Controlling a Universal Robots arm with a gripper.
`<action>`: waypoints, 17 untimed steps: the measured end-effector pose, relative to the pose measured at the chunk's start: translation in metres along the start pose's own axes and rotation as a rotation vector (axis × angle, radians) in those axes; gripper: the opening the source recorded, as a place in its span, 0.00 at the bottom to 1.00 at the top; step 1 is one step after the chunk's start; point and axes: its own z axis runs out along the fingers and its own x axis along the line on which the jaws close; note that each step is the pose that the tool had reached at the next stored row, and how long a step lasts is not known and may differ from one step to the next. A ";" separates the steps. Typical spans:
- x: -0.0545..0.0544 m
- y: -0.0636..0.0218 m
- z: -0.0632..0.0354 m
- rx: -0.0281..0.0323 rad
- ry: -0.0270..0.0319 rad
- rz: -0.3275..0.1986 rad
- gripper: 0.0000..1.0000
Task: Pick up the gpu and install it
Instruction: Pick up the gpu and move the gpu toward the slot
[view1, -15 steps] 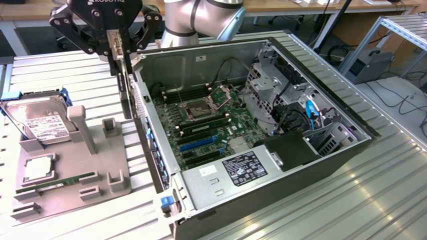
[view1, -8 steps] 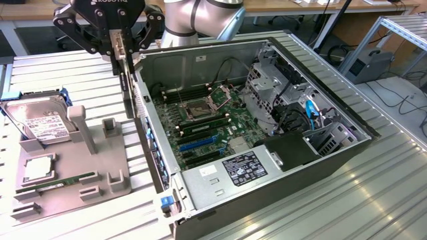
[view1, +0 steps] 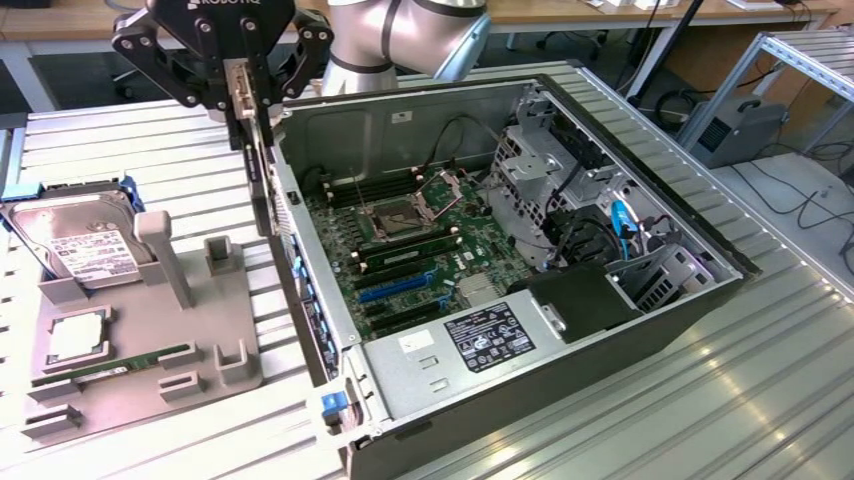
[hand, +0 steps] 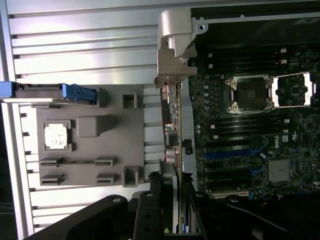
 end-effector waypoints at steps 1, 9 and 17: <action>-0.001 0.0000 0.0000 0.0000 0.0000 0.000 0.27; -0.004 0.0003 0.0002 0.0001 0.0000 0.000 0.27; -0.009 0.0007 0.0004 0.0006 -0.0001 0.000 0.27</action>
